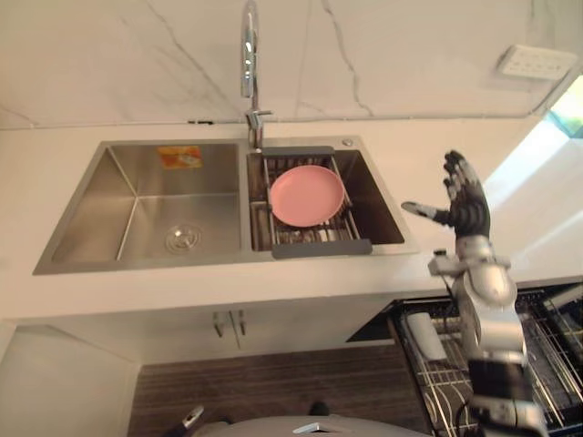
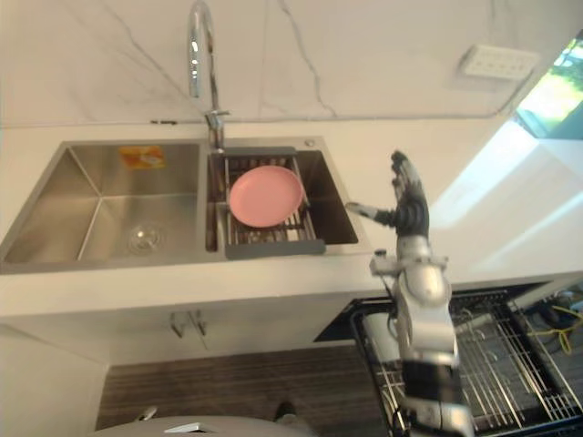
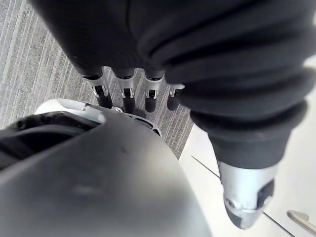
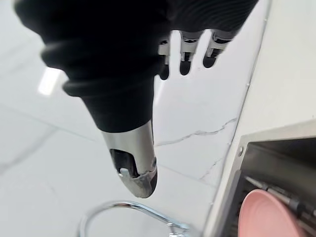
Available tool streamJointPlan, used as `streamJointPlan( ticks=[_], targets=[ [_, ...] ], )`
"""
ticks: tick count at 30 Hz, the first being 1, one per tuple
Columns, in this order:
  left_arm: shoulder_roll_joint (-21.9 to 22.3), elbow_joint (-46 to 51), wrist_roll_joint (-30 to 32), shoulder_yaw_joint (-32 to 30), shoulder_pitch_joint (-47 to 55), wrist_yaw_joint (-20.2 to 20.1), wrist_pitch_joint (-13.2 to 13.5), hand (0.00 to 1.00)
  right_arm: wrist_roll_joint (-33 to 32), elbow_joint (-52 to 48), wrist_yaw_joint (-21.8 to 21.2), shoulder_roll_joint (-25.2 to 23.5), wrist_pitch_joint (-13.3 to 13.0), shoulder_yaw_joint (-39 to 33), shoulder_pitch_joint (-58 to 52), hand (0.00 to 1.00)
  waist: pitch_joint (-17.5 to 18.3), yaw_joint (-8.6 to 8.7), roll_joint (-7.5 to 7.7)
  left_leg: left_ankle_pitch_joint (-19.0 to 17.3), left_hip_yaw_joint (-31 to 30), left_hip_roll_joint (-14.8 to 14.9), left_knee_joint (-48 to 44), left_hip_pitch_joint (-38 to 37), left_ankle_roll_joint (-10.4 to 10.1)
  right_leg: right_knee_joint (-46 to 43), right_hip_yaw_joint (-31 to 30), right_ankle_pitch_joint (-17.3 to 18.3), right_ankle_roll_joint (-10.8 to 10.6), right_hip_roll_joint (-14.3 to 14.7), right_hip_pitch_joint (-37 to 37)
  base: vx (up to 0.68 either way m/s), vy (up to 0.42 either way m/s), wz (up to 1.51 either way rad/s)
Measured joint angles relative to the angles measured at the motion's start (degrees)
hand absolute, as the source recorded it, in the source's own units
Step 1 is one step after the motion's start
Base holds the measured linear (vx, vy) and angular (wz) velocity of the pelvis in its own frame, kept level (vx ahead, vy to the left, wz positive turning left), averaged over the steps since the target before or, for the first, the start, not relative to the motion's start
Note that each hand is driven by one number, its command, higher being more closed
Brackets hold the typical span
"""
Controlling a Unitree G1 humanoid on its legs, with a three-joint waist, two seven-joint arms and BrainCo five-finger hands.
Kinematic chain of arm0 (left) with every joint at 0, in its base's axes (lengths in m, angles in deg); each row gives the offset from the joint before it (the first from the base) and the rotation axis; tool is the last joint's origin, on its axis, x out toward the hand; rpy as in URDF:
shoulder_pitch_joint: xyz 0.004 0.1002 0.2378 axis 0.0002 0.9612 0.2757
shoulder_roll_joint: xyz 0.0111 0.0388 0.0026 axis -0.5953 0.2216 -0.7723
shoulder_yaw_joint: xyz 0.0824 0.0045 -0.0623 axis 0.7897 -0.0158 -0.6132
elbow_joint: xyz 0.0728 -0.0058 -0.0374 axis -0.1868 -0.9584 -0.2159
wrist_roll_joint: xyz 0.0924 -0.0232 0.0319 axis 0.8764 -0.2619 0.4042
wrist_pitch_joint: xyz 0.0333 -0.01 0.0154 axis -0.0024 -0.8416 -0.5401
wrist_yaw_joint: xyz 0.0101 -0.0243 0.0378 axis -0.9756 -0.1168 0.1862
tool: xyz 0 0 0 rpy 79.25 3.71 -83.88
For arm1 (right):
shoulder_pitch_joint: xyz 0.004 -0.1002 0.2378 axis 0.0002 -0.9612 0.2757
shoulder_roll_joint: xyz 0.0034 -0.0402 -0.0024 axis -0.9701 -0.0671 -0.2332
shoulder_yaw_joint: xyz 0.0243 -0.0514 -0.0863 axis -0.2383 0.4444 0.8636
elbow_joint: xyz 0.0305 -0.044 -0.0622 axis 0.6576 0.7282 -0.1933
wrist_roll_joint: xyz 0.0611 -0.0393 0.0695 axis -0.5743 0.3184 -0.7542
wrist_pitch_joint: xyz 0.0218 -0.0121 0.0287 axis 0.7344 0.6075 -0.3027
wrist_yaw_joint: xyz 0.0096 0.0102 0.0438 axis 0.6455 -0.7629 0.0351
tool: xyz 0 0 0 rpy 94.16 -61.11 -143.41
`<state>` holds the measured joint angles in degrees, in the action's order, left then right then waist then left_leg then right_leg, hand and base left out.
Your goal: Walk over to the sink, pick up the cup, carry it to the dishwasher, place the cup inside the dishwasher, then close the dishwasher door
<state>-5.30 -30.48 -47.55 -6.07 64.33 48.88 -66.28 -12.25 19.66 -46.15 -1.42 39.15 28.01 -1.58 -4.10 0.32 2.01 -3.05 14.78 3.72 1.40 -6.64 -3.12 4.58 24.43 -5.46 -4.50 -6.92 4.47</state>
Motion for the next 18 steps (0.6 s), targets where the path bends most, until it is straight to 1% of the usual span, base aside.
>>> streamJointPlan(
  ticks=[1,2,3,5,6,9,11,12,13,14,17,18],
  targets=[
    [-0.1,0.3,-0.1,0.0,0.0,0.1,-0.3,0.0,4.7,1.8,0.3,1.2,1.2,1.0,2.0,0.0,0.1,-0.23,0.18,0.2,-0.7,-0.1,0.1,0.0,0.0,0.0,0.8,0.0,0.0,-0.1,0.4,-0.01,0.002,0.31],
    [-0.2,0.4,-0.1,-0.1,0.0,0.0,-0.4,0.0,7.6,2.8,0.3,1.8,1.9,1.7,2.8,0.0,0.2,-0.46,0.33,0.3,-1.1,-0.1,0.2,0.0,0.0,0.0,1.4,0.0,0.0,-0.2,0.5,-0.01,0.002,0.3],
    [-0.1,0.6,-0.2,-0.5,0.1,0.0,-0.4,0.0,12.8,4.3,0.2,2.8,3.0,3.0,4.3,0.0,0.3,-1.16,0.49,0.8,-1.7,-0.3,0.8,-0.1,0.0,0.0,2.0,0.0,0.0,-0.2,0.7,-0.01,0.005,0.3],
    [0.0,1.9,-0.2,-1.5,0.6,-0.2,-0.6,0.0,18.8,6.7,-0.9,3.8,4.2,4.7,6.3,0.0,0.3,-2.02,0.76,1.8,-3.0,-0.6,1.9,-0.2,0.0,0.0,3.5,0.0,0.0,-0.5,0.7,-0.02,0.003,0.38],
    [0.1,2.7,-0.8,-2.0,1.3,-0.2,-0.5,0.0,22.0,8.3,-1.7,4.2,4.4,5.7,7.3,0.0,0.3,-2.16,0.85,2.1,-3.9,-0.7,1.9,0.1,0.0,0.0,4.4,0.0,0.0,-0.7,0.9,-0.03,0.0,0.36],
    [0.3,3.5,-1.5,-2.4,2.4,-0.2,-0.6,0.0,27.7,10.6,-3.9,4.5,4.4,7.5,8.7,0.0,0.2,-2.44,0.87,2.5,-5.1,-1.1,1.9,0.3,0.1,0.0,5.4,-0.1,-0.2,-1.0,1.3,-0.04,0.012,0.25],
    [0.4,3.7,-1.5,-3.3,2.9,-0.2,-0.8,0.0,31.0,13.1,-5.1,5.0,3.5,9.4,10.0,0.0,0.2,-2.69,0.97,3.2,-5.9,-1.4,2.4,0.5,0.3,0.0,6.3,-0.2,-0.3,-1.2,1.5,-0.05,0.017,0.19],
    [0.5,3.8,-1.3,-3.5,3.1,-0.3,-0.8,0.0,31.7,14.3,-5.5,5.1,3.3,10.3,10.6,0.0,0.2,-2.72,1.0,3.5,-6.0,-1.4,2.8,0.5,0.3,0.0,6.4,-0.2,-0.3,-1.2,1.5,-0.08,0.016,0.12],
    [0.5,3.8,-1.2,-3.9,3.3,-0.3,-1.0,0.0,34.0,16.3,-6.3,5.9,2.6,12.1,11.2,0.0,0.1,-2.8,1.14,3.8,-6.5,-1.5,3.0,0.5,0.6,0.1,6.8,-0.2,-0.2,-1.3,1.5,-0.07,0.012,0.22],
    [0.5,4.2,-1.2,-4.0,3.4,-0.5,-1.2,0.0,36.5,18.5,-6.5,7.0,1.4,13.8,11.4,0.0,0.0,-2.99,1.31,4.1,-7.2,-1.7,3.0,0.8,0.6,0.2,7.6,-0.2,-0.2,-1.4,1.6,-0.08,0.016,0.24],
    [0.6,4.8,-1.3,-4.3,4.1,-0.9,-1.3,0.0,41.6,23.9,-6.7,8.2,-0.7,16.7,13.5,0.0,-0.1,-3.6,1.28,4.6,-7.9,-2.0,3.1,1.7,1.0,0.3,8.1,-0.2,-0.2,-1.6,1.6,-0.06,0.021,0.14],
    [0.6,4.8,-1.3,-4.3,4.2,-1.0,-1.4,0.0,42.7,24.2,-6.7,8.7,-0.9,17.3,13.8,0.0,-0.2,-3.61,1.24,4.6,-8.2,-2.1,3.3,1.8,1.0,0.3,8.4,-0.3,-0.2,-1.7,1.6,-0.06,0.024,0.21]
  ],
)
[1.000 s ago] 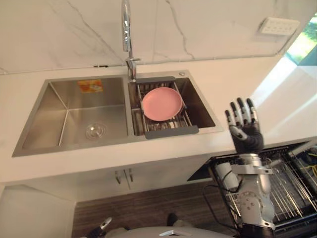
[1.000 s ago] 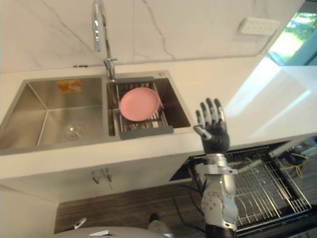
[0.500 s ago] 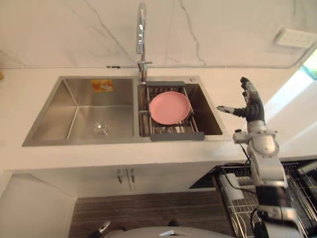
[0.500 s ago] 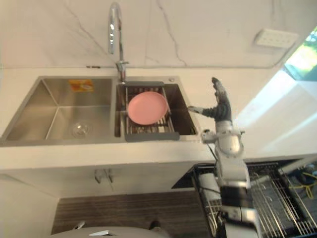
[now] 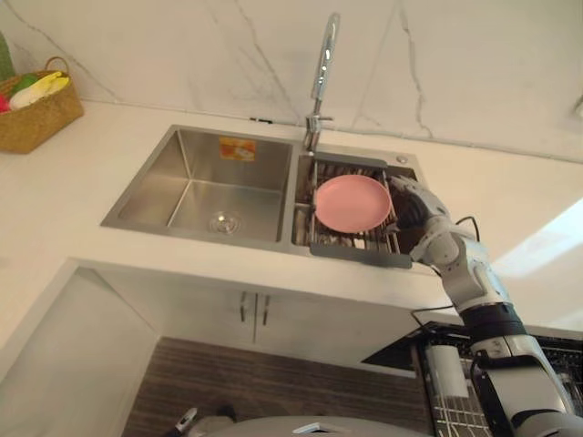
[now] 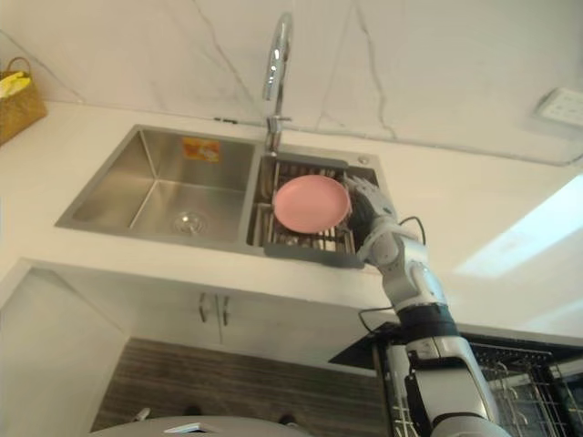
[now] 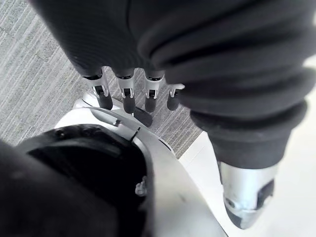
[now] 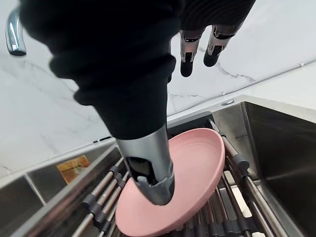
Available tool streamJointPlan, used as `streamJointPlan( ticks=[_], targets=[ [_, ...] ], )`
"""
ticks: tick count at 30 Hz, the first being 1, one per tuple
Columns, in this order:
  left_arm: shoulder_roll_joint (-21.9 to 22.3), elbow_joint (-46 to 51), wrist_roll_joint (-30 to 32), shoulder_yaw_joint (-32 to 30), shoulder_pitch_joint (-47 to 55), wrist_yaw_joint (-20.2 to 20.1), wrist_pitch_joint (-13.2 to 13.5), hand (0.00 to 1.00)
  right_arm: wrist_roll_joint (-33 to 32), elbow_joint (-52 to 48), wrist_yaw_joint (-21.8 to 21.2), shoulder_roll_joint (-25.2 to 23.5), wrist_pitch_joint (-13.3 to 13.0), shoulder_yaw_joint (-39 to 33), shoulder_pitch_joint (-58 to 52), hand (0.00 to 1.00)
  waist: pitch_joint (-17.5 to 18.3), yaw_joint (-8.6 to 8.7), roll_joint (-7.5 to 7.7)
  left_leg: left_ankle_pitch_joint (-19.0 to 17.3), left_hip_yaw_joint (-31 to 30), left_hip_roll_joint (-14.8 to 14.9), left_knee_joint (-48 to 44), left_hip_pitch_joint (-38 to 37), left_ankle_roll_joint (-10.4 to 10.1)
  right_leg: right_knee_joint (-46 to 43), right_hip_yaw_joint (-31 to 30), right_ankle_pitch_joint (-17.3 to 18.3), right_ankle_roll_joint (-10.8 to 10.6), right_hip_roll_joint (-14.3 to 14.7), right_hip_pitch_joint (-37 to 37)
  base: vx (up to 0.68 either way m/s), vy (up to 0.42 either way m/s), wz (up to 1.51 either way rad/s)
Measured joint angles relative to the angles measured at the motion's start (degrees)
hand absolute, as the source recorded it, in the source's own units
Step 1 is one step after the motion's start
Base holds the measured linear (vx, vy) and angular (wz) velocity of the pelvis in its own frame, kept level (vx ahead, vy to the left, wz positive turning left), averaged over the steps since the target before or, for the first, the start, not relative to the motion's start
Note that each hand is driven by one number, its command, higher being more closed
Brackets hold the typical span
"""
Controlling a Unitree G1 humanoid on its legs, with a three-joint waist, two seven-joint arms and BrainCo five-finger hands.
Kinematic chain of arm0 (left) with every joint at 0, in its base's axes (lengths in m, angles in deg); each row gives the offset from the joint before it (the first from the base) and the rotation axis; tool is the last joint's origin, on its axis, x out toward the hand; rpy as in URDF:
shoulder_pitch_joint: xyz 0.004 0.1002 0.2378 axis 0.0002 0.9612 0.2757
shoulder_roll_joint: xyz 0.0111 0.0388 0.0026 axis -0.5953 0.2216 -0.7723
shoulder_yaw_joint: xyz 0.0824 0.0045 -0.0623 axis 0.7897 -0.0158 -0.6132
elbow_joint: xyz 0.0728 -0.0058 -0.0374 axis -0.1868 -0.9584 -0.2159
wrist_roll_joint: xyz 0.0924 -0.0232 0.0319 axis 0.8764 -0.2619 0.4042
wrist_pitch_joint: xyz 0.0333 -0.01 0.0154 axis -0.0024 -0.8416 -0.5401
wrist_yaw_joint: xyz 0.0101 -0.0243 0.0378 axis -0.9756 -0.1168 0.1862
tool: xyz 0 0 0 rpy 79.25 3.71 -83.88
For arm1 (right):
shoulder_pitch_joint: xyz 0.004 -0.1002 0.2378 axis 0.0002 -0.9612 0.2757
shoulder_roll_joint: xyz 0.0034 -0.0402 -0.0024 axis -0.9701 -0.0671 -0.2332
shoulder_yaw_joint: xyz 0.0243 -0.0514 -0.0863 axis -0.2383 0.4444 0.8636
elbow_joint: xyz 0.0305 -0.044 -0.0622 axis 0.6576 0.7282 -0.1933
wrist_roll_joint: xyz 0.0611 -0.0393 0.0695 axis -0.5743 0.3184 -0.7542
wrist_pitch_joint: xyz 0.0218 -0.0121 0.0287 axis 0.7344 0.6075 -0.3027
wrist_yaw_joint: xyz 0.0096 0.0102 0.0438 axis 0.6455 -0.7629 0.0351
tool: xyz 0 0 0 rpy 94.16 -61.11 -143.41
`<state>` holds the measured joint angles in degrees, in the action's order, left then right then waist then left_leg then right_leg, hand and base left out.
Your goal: Walk over to the sink, pick up the cup, carry it to the dishwasher, place the cup inside the dishwasher, then close the dishwasher door
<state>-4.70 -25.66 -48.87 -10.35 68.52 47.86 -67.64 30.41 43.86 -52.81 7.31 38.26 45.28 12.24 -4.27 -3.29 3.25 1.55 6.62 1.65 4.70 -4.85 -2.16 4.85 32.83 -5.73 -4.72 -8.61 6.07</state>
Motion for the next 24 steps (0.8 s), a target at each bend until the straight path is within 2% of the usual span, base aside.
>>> streamJointPlan(
  ticks=[5,8,10,17,22,24],
  targets=[
    [-0.1,0.4,-0.7,-0.1,0.9,-0.8,-1.2,0.0,6.9,4.4,-0.1,2.2,-3.4,4.6,3.1,0.0,-0.6,-0.53,0.33,0.5,-1.4,-0.3,0.0,0.7,0.0,-0.2,1.2,-0.2,0.0,-0.2,0.2,0.0,0.024,0.13],
    [-0.1,0.6,-0.8,0.0,1.0,-0.9,-1.3,0.0,6.9,6.4,-0.1,2.8,-3.7,6.3,3.6,0.0,-0.8,-0.97,0.23,1.0,-2.2,-0.4,0.0,0.9,0.4,-0.2,2.3,-0.2,0.0,-0.3,0.5,0.01,0.013,0.17],
    [0.1,1.2,-0.7,0.0,1.0,-1.0,-1.6,0.0,7.1,8.5,0.5,2.8,-3.7,7.3,3.8,0.0,-1.1,-1.47,0.03,1.1,-2.8,-0.6,0.0,0.7,0.5,-0.2,2.5,-0.1,-0.1,-0.5,1.0,0.03,0.025,0.15],
    [0.1,1.2,-0.6,0.1,1.0,-2.1,-1.6,0.0,13.7,13.3,2.1,2.8,-2.2,8.8,4.2,0.0,-1.9,-1.96,-0.26,1.2,-3.7,-1.2,0.1,0.7,0.6,-0.2,3.4,-0.2,-0.4,-1.0,1.5,0.03,0.028,0.08],
    [0.1,1.7,-0.7,0.3,1.0,-2.6,-1.6,0.0,13.7,16.4,2.2,2.6,-0.7,10.3,6.0,0.0,-3.1,-1.92,-0.68,1.3,-3.8,-1.3,0.1,0.8,0.6,-0.2,3.7,-0.2,-0.5,-1.0,1.6,0.0,0.003,0.01],
    [0.1,1.7,-0.7,0.4,1.0,-2.7,-1.6,0.0,13.7,18.0,3.5,2.6,-0.1,10.3,6.1,0.0,-3.2,-2.33,-0.77,1.3,-4.0,-1.3,0.1,0.8,0.6,-0.2,3.8,-0.2,-0.5,-1.0,1.7,0.03,0.015,0.04]
  ],
)
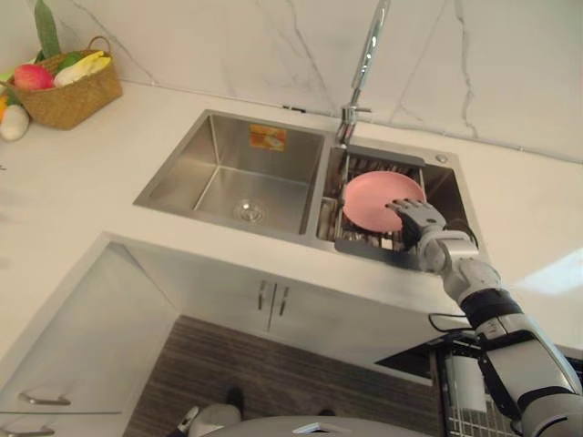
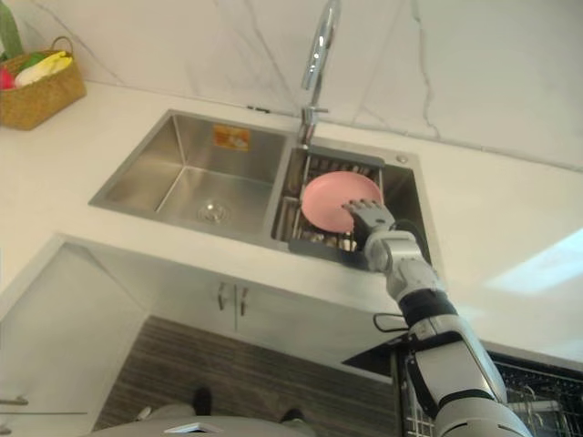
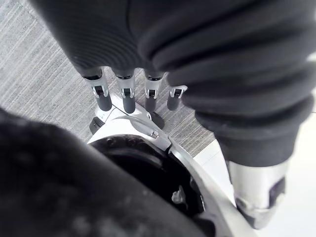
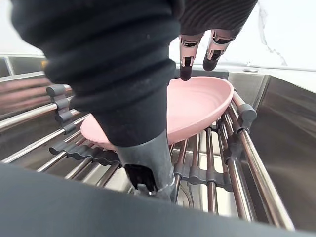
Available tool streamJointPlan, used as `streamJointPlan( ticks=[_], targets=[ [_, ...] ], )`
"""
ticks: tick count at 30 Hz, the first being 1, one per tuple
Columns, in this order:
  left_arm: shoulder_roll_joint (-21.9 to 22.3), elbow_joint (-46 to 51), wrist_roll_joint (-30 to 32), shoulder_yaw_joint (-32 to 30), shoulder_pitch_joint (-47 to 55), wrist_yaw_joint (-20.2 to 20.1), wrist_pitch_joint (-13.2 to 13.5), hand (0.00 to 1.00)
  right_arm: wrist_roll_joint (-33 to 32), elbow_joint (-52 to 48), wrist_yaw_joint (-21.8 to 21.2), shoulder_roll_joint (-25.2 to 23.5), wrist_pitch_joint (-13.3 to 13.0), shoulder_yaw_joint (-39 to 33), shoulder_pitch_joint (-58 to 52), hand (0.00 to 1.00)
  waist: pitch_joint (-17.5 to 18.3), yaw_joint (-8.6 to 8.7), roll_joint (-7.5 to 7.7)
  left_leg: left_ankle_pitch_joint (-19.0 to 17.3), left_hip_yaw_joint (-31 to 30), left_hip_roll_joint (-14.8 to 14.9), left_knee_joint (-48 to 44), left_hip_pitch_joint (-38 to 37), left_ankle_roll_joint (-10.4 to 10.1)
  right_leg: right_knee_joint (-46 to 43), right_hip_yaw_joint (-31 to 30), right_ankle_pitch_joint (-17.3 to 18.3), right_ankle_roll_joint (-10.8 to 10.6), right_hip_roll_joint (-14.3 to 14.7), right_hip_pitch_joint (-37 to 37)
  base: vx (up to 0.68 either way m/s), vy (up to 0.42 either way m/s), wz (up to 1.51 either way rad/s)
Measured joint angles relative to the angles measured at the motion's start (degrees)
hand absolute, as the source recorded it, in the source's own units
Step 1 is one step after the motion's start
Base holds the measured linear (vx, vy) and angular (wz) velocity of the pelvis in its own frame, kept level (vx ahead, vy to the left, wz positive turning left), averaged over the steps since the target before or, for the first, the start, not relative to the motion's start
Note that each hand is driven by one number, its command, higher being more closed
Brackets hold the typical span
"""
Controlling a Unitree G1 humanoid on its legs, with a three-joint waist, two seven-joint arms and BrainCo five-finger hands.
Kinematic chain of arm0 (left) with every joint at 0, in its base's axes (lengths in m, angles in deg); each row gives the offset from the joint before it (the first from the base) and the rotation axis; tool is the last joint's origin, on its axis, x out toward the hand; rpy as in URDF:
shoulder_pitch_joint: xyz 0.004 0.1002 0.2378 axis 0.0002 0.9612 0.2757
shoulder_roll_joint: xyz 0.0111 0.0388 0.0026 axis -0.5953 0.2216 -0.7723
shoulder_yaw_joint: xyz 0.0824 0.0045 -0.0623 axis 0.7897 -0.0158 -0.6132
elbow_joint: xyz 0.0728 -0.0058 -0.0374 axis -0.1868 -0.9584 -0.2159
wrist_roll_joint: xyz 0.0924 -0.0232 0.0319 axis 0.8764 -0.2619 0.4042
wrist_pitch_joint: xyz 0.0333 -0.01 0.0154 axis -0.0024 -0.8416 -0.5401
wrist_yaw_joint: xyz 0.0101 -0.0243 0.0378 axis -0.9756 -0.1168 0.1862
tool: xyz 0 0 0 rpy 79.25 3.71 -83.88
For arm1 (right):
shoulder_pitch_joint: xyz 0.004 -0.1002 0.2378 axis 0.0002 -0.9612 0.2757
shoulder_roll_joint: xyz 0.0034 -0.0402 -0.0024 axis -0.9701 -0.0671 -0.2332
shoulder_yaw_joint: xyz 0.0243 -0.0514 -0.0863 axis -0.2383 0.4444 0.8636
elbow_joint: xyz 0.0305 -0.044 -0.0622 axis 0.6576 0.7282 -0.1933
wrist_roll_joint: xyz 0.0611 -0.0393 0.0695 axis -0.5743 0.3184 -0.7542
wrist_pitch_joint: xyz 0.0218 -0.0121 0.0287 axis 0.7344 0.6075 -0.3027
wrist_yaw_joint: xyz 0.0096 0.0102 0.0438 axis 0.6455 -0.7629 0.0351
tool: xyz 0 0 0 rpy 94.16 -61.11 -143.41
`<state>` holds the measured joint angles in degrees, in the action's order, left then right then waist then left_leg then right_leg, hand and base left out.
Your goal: Walk over to the sink, pick up the cup, carry it to the dishwasher, place the cup inside the dishwasher, then close the dishwasher door
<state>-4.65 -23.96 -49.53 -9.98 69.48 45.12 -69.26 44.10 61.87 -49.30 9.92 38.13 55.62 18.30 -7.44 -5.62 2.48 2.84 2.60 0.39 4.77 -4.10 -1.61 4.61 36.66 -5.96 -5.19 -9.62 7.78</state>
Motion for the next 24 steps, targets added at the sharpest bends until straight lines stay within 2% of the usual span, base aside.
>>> streamJointPlan(
  ticks=[8,13,17,24],
  targets=[
    [-0.1,0.0,0.0,1.7,0.0,-0.3,0.0,0.0,1.1,1.9,6.9,-0.3,1.0,-0.1,0.0,0.0,-0.5,-0.46,-0.52,0.2,-0.5,-0.2,0.0,0.1,0.2,0.0,0.3,0.0,0.0,-0.1,0.1,0.02,0.014,0.03],
    [-0.1,0.1,0.0,2.1,0.0,-0.6,0.1,0.0,2.2,2.5,7.4,-0.4,1.5,-0.1,0.0,0.0,-0.9,-0.54,-0.61,0.4,-0.9,-0.2,0.0,0.1,0.1,0.0,0.8,0.0,-0.1,-0.1,0.4,0.02,0.011,0.05],
    [-0.1,0.1,0.0,2.3,0.0,-0.8,0.4,0.0,4.0,4.8,9.4,-0.6,1.5,-0.1,0.0,0.0,-1.1,-0.97,-0.67,0.4,-1.2,-0.2,0.0,0.1,0.0,0.0,1.3,0.0,-0.1,-0.1,0.6,0.01,0.008,0.03],
    [-0.2,0.1,0.1,2.4,0.0,-1.8,1.2,0.0,4.4,6.5,9.6,-0.6,1.6,-0.1,0.0,0.0,-2.3,-1.7,-0.78,0.4,-1.2,-0.2,0.0,0.2,-0.2,0.0,1.3,0.0,0.0,-0.1,0.5,0.0,0.0,0.0]
  ],
)
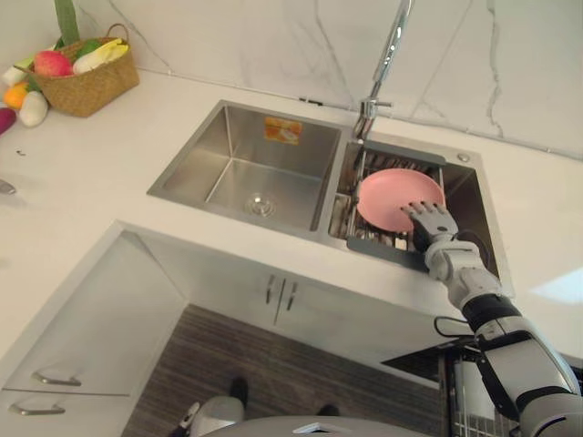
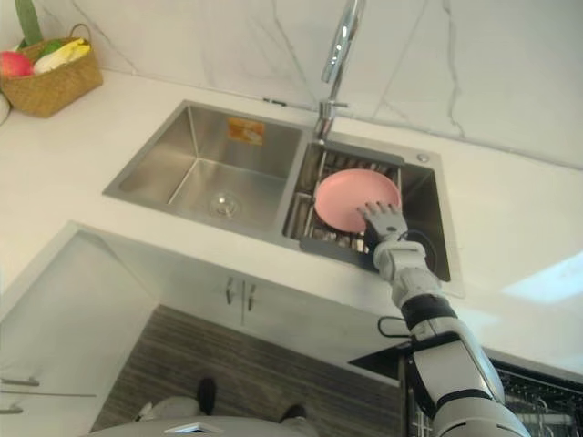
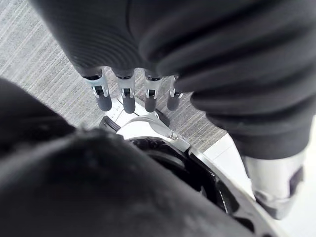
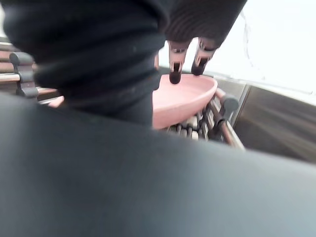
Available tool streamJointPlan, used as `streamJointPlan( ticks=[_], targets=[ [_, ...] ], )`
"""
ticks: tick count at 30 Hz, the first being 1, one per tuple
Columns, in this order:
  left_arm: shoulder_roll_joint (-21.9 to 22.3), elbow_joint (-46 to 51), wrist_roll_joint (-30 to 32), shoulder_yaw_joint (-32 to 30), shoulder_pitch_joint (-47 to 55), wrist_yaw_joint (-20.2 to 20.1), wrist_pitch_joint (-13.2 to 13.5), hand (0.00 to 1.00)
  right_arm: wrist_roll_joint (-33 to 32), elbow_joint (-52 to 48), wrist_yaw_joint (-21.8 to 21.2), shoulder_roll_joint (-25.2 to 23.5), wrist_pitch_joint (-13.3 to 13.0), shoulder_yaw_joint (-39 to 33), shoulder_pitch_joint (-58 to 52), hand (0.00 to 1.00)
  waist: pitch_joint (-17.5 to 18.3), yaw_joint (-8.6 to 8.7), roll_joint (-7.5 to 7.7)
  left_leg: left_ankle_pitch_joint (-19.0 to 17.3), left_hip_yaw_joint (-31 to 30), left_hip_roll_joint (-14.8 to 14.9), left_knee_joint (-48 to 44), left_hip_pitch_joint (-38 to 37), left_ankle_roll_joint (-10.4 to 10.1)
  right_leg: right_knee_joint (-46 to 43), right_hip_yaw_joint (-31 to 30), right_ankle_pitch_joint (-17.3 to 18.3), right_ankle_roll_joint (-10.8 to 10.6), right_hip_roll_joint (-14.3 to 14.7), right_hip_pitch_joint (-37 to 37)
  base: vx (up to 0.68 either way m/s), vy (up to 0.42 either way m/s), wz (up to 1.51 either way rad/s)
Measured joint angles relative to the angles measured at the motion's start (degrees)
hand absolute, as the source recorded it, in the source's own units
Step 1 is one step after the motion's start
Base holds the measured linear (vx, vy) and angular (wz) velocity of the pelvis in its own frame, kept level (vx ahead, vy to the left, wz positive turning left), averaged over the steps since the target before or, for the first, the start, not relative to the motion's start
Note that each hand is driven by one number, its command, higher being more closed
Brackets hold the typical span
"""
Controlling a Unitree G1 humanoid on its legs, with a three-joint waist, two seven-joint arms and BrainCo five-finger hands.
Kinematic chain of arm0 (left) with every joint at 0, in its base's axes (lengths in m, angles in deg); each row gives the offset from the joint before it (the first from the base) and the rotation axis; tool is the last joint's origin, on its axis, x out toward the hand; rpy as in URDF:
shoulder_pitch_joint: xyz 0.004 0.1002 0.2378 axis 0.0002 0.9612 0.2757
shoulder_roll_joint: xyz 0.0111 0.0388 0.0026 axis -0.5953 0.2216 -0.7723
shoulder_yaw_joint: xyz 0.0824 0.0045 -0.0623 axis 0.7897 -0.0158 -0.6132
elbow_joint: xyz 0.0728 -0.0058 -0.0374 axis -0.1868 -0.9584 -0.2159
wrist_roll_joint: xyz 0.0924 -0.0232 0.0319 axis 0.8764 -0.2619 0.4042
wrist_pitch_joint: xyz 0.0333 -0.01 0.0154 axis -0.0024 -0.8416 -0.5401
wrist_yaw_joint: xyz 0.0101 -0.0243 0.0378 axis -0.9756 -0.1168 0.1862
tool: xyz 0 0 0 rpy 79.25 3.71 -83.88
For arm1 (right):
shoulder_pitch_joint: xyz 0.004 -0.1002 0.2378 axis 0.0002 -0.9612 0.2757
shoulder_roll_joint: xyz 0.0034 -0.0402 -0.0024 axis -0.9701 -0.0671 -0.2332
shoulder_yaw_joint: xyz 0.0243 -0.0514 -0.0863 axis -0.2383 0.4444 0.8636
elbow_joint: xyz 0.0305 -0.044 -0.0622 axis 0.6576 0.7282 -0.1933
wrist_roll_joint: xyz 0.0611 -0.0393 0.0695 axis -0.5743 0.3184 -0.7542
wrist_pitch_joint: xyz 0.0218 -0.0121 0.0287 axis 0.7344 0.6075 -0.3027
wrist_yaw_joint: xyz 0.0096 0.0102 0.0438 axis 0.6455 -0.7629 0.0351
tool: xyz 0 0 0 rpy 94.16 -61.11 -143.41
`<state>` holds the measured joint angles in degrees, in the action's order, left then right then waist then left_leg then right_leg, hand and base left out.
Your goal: Walk over to the sink, pick up the cup, carry it to the dishwasher, place the cup inside the dishwasher, then close the dishwasher door
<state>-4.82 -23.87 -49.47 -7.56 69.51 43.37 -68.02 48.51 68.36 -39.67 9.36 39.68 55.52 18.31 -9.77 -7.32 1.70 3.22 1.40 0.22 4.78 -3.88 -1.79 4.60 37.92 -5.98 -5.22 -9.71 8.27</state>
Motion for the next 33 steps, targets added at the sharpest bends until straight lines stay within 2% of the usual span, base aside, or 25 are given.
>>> streamJointPlan(
  ticks=[10,21,22,33],
  targets=[
    [-0.6,0.0,0.0,0.6,0.0,-0.6,0.8,0.0,0.0,1.9,-0.3,0.1,0.6,1.2,2.1,0.0,-0.8,-0.38,0.41,0.4,-0.6,-0.1,0.0,0.7,0.1,0.0,0.1,-0.1,0.1,0.0,-0.4,0.01,0.011,0.02],
    [-0.5,0.0,0.0,2.2,0.0,-0.8,1.0,0.0,-0.2,1.9,0.0,0.3,1.1,1.7,3.9,0.0,-2.0,-0.47,-0.15,0.6,-0.1,0.0,0.0,1.4,-0.1,0.0,-0.1,0.2,0.3,0.1,-1.1,0.0,0.005,0.0],
    [-0.5,0.0,0.0,2.2,0.0,-0.8,1.1,0.0,-0.2,1.9,0.0,0.4,1.1,2.1,4.4,1.0,-2.0,-0.42,-0.15,0.6,0.1,0.1,0.0,1.7,-0.1,0.0,-0.3,0.2,0.4,0.1,-1.5,0.02,0.02,-0.06],
    [-0.9,-0.6,-1.1,4.1,0.0,-1.9,2.2,0.0,-0.6,1.9,0.0,0.7,0.9,2.2,4.7,1.0,-2.2,-0.43,-0.55,0.5,0.3,0.1,0.0,1.7,0.1,0.0,-0.6,0.2,0.4,0.1,-1.5,0.0,0.002,0.0]
  ],
)
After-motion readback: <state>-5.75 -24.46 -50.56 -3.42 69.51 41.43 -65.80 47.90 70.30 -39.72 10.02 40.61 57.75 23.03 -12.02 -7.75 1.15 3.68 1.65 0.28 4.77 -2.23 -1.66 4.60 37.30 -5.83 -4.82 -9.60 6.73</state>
